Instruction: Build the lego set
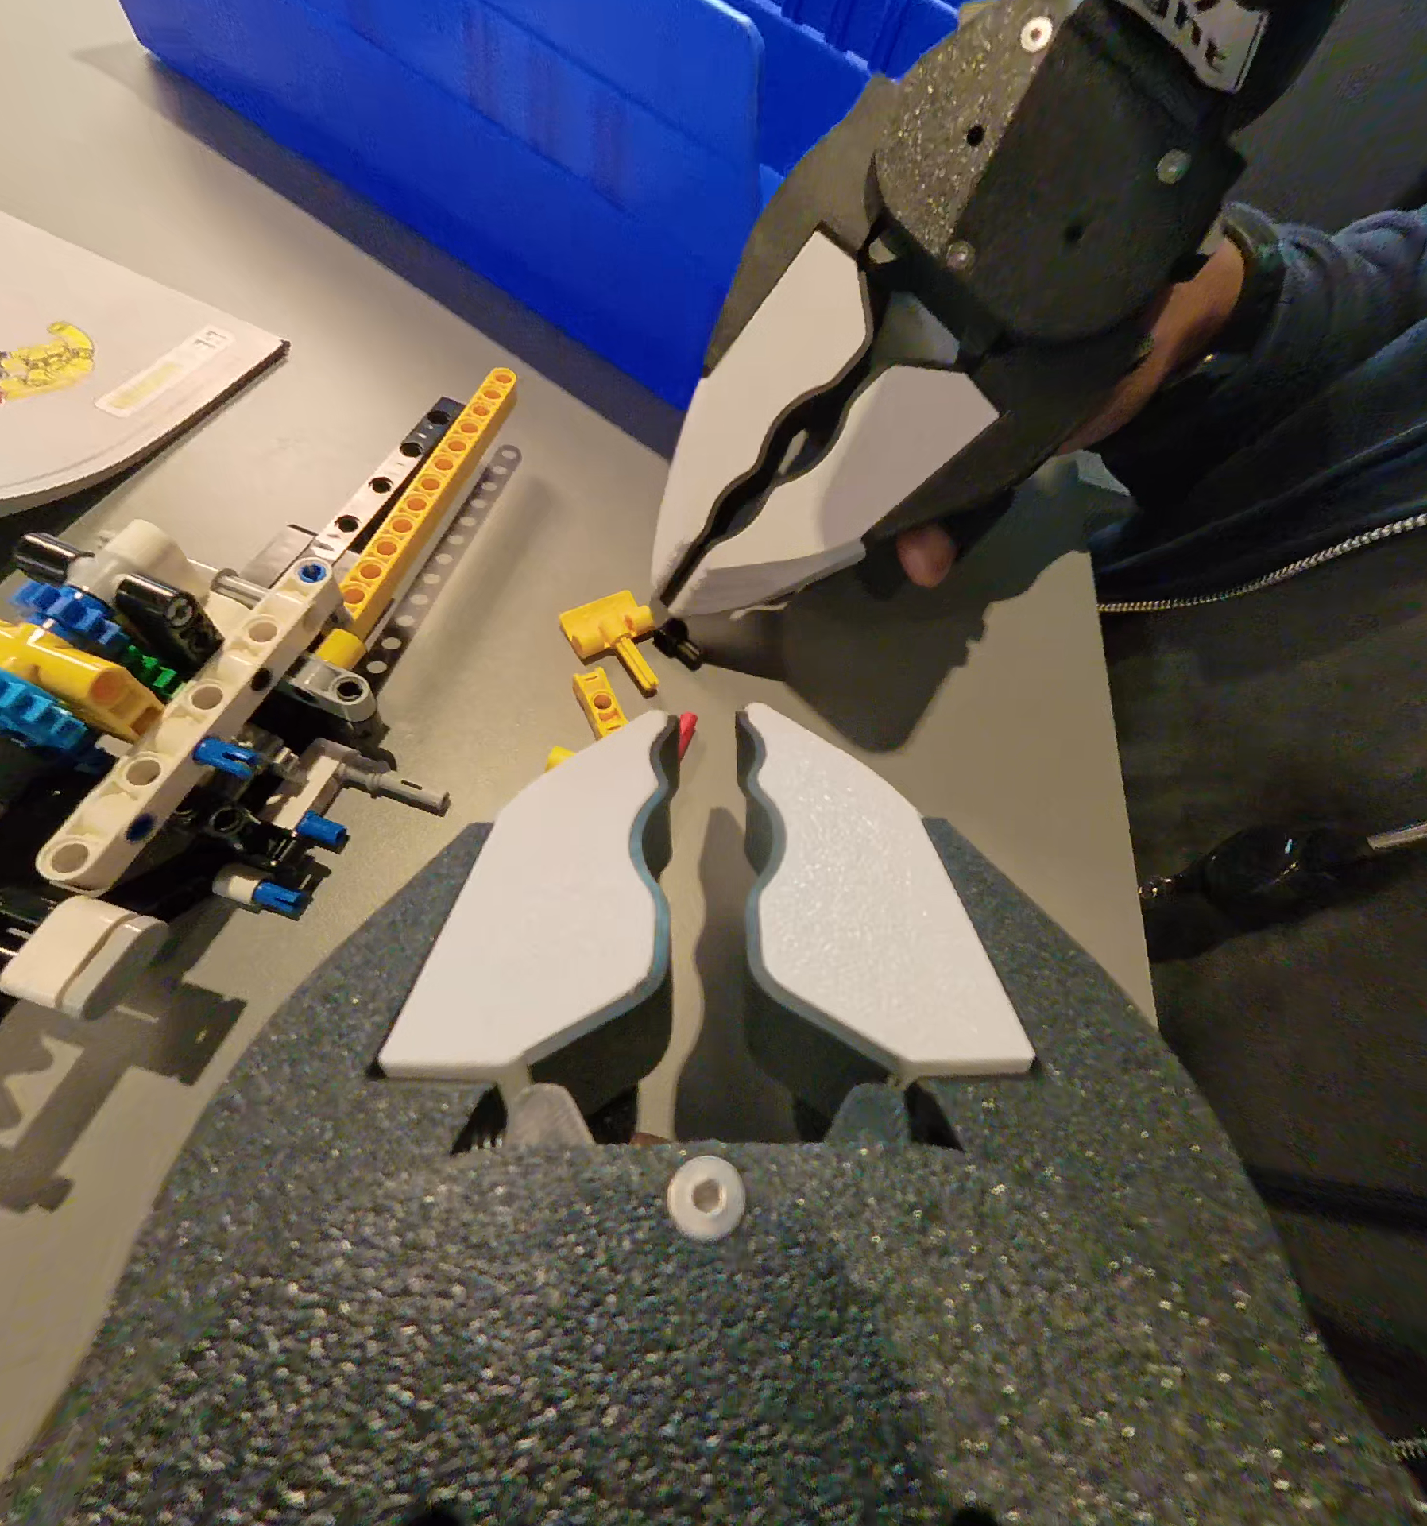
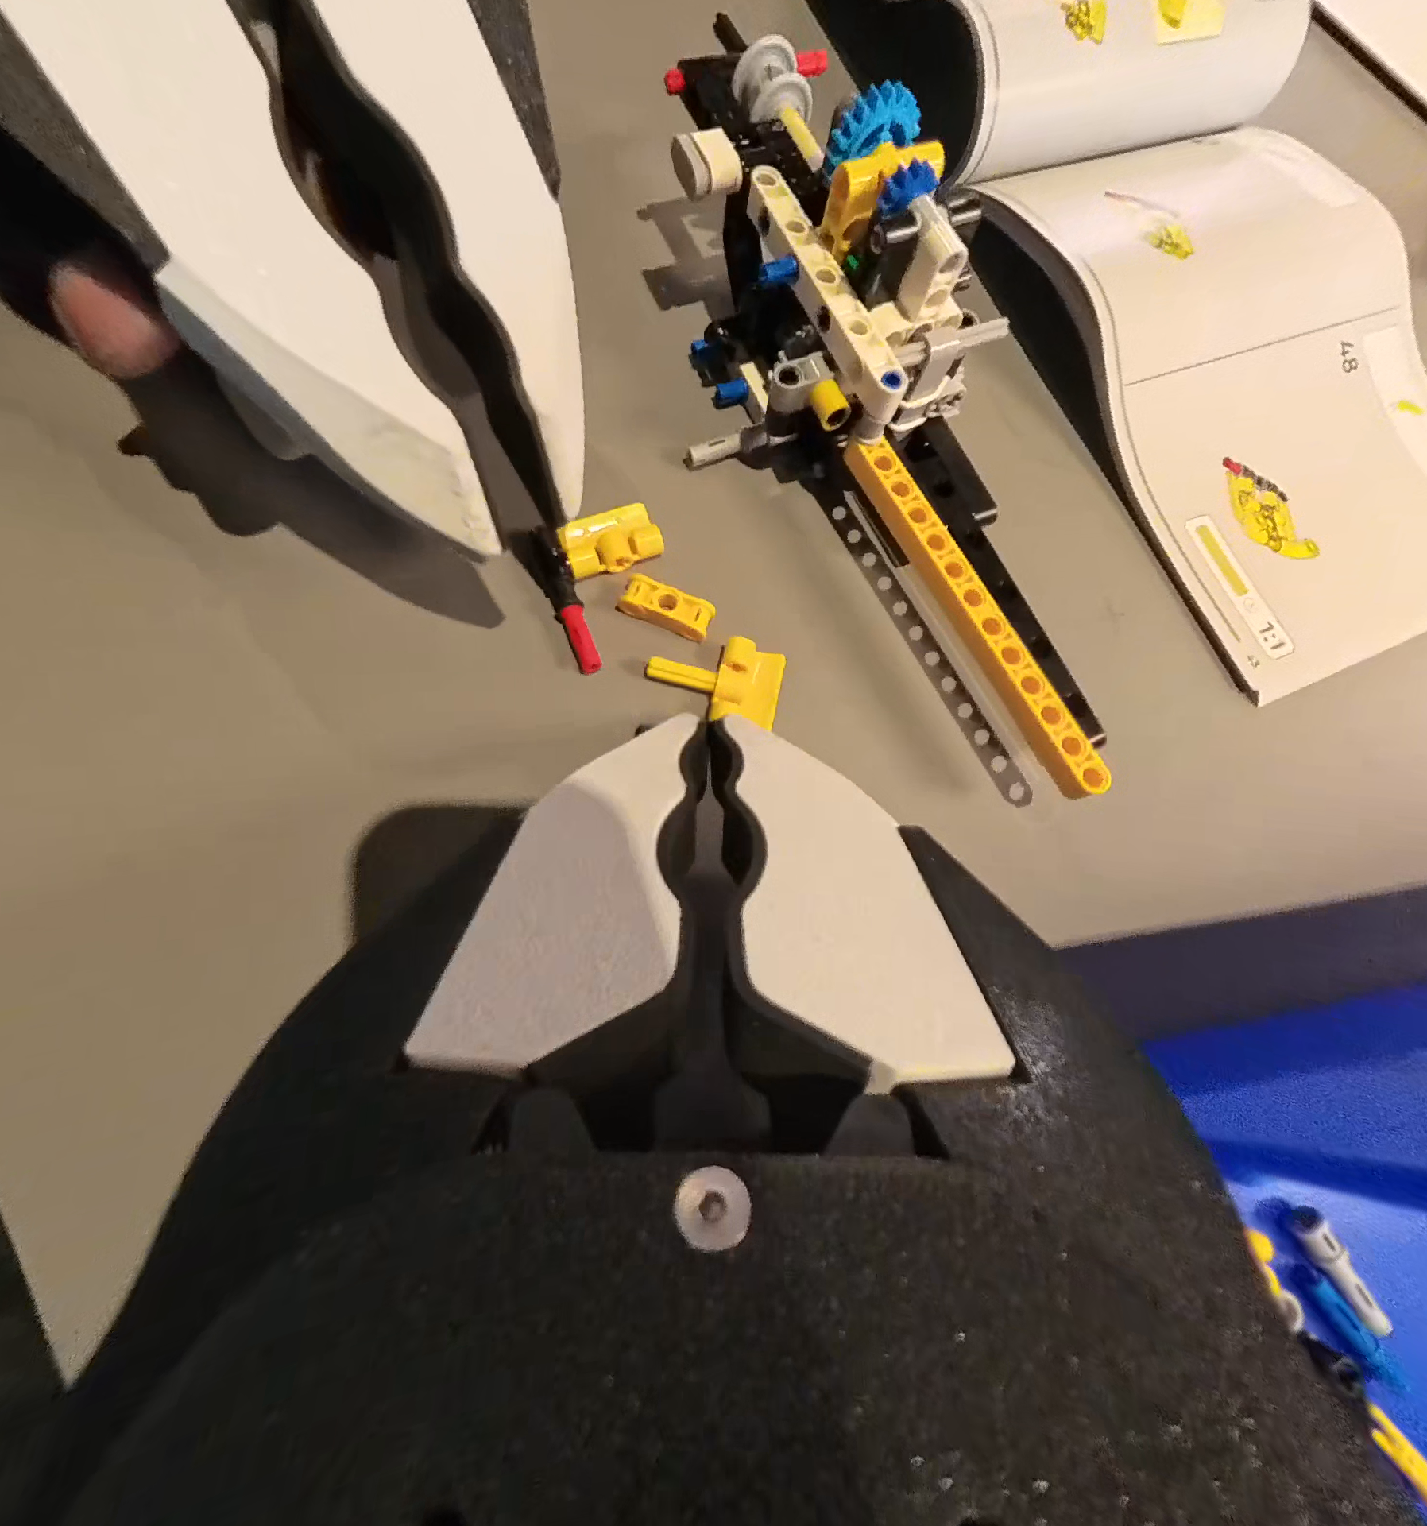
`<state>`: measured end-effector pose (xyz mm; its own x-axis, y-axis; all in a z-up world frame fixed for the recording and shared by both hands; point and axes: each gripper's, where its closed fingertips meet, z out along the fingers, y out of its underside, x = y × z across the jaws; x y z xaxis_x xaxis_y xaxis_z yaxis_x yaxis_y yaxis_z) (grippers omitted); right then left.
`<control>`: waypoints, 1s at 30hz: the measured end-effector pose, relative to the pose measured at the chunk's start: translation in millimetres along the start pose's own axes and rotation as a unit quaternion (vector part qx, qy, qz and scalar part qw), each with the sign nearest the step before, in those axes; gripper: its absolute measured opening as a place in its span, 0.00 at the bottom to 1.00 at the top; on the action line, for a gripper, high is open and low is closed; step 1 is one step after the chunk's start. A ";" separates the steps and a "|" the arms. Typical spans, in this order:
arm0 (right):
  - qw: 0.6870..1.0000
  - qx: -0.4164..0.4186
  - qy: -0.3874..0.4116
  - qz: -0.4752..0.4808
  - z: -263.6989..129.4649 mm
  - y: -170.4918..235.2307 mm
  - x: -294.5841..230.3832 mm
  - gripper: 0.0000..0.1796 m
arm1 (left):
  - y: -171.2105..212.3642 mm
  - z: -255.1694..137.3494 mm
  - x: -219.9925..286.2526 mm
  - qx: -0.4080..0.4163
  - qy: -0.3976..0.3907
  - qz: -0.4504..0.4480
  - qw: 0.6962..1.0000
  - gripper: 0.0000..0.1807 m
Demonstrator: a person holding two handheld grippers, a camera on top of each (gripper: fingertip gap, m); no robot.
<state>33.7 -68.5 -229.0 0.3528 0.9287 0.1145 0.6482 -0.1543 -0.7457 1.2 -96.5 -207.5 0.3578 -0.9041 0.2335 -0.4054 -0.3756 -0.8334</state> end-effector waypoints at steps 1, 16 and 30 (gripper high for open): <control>1.000 -0.002 0.002 -0.001 1.3 -0.5 1.4 0.00 | 0.3 -0.1 0.2 -0.001 0.000 0.000 1.000 0.07; 0.999 -0.031 -0.028 -0.026 -1.5 8.2 -10.9 0.01 | 3.6 -3.0 0.3 -0.008 -0.001 0.002 1.000 0.07; 0.998 -0.024 -0.023 -0.046 2.3 4.4 -13.0 0.03 | 4.8 -2.2 -4.7 -0.017 -0.017 0.018 1.000 0.07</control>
<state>30.4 -80.5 -235.3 0.2598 0.9540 0.1495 0.7080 -0.0829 -0.7014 -4.3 -94.6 -211.5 0.3704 -0.9101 0.1858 -0.4464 -0.3498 -0.8236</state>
